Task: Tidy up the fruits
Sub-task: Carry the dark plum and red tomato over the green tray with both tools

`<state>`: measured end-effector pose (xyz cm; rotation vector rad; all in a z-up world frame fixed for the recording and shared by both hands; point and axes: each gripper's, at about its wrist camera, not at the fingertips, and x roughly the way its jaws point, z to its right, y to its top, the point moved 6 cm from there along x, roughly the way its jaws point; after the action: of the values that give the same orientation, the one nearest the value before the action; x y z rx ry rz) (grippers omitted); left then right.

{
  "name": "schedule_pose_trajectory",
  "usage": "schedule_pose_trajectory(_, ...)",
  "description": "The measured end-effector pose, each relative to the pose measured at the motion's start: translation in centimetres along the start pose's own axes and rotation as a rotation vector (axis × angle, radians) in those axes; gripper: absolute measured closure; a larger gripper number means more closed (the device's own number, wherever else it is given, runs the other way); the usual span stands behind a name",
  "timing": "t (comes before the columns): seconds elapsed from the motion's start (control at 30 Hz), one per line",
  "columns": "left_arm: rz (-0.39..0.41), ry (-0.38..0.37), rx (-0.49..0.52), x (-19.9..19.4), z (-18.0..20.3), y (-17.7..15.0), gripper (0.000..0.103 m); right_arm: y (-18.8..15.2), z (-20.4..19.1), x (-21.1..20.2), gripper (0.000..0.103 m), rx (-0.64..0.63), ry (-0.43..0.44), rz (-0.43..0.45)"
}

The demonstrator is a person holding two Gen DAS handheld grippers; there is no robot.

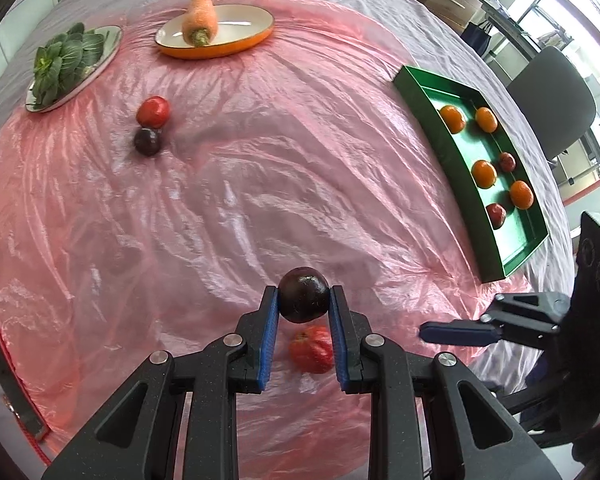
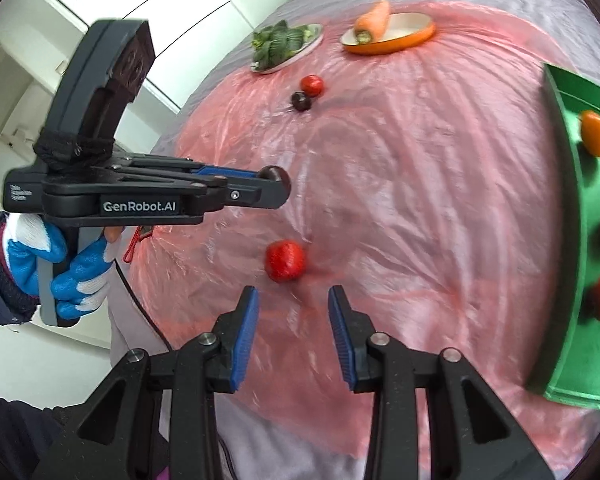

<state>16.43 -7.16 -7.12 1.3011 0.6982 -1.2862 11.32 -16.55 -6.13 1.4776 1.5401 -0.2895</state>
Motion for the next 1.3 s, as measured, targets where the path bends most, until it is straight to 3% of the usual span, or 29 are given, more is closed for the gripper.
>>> schedule_pose_trajectory(0.3,0.034,0.022,-0.057,-1.9,-4.1,-0.8,0.082,1.2,-1.8,6.6,0.051,-0.048,-0.080,-0.072)
schedule_pose_trajectory(0.63,0.041,0.020,-0.077,-2.3,-5.0,-1.4,0.082,1.8,-0.7,9.5,0.052,-0.031,-0.138,-0.131)
schedule_pose_trajectory(0.67,0.040,0.021,-0.076,-2.3,-5.0,-1.4,0.082,1.9,-0.6,9.4,0.058,-0.019,-0.124,-0.127)
schedule_pose_trajectory(1.03,0.034,0.027,-0.050,-2.0,-3.3,-0.6,0.082,2.4,-1.0,6.2,0.058,0.026,-0.003,-0.060)
schedule_pose_trajectory(1.3,0.020,0.019,-0.013,-1.3,-0.3,0.4,0.082,1.5,-1.0,3.4,0.058,0.049,0.023,-0.037)
